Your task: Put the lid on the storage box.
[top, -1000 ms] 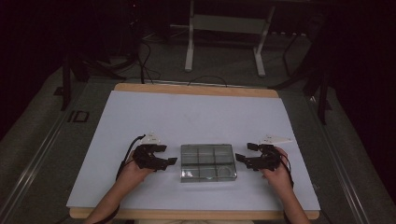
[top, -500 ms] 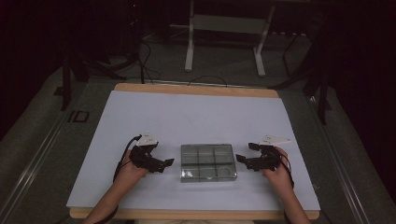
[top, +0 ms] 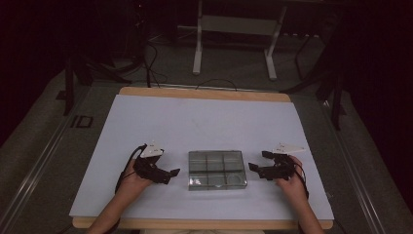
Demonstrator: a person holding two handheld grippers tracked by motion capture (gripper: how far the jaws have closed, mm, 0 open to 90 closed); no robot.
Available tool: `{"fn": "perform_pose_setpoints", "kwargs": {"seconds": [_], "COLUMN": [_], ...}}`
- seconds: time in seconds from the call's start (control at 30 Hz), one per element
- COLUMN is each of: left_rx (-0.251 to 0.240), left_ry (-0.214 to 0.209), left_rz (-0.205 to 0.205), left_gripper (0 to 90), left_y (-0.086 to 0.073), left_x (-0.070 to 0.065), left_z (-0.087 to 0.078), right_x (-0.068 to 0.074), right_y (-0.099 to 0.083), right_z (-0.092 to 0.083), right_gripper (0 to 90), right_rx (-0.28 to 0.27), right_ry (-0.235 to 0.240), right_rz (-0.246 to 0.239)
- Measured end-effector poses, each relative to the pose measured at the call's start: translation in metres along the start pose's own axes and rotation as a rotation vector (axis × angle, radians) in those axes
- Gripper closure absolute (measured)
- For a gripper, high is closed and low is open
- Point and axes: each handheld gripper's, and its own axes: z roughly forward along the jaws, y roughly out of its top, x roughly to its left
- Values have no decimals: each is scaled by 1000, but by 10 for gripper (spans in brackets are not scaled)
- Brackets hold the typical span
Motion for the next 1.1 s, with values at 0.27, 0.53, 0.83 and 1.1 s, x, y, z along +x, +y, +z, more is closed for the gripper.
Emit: {"fn": "perform_pose_setpoints", "kwargs": {"seconds": [0.27,0.53,0.83,1.1], "left_rx": [-1,-9,8,9], "left_ry": [8,19,34,38], "left_rz": [8,1,-15,-26], "left_gripper": [12,12,12,12], "left_y": [-7,-14,-25,-30], "left_x": [0,2,6,9], "left_z": [-3,-8,-14,-19], "right_x": [-4,-6,-6,-7], "right_y": [-9,-16,-20,-26], "right_z": [-6,-10,-15,-19], "right_gripper": [159,160,159,159], "right_rx": [-11,8,6,-1], "right_ry": [-25,-49,-60,-69], "right_rz": [-2,-8,-28,-24]}}
